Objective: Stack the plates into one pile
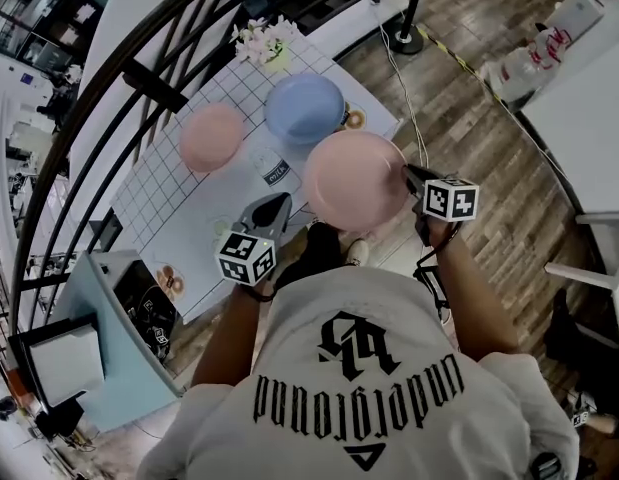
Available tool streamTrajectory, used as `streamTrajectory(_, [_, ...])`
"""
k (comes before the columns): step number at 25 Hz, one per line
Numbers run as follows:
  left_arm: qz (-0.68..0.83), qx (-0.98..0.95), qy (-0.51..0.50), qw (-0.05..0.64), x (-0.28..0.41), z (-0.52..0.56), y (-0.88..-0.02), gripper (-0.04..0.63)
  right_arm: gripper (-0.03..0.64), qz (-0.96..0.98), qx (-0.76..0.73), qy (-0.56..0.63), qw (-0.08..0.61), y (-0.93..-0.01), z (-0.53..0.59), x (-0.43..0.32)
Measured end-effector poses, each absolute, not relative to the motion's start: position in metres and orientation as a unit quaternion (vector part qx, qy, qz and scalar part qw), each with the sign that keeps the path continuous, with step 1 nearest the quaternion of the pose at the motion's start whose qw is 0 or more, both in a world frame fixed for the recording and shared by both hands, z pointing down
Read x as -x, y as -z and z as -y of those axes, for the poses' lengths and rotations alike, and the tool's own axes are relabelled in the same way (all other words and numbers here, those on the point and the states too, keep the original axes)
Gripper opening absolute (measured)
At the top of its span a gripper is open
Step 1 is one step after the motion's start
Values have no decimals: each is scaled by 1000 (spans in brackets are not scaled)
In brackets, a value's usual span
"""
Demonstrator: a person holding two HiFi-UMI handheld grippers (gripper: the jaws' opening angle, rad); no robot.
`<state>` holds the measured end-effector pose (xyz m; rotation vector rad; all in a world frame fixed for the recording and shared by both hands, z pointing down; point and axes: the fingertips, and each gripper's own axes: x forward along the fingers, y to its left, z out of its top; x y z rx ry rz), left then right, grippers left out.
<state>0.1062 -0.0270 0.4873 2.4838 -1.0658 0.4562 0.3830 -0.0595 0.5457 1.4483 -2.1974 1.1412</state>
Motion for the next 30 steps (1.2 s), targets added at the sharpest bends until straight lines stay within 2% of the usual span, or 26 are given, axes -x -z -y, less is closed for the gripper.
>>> streamTrajectory(30, [381,-868,-190,256,-49,162,-532,49,28,742,-470,-452,157,-598,201,-315])
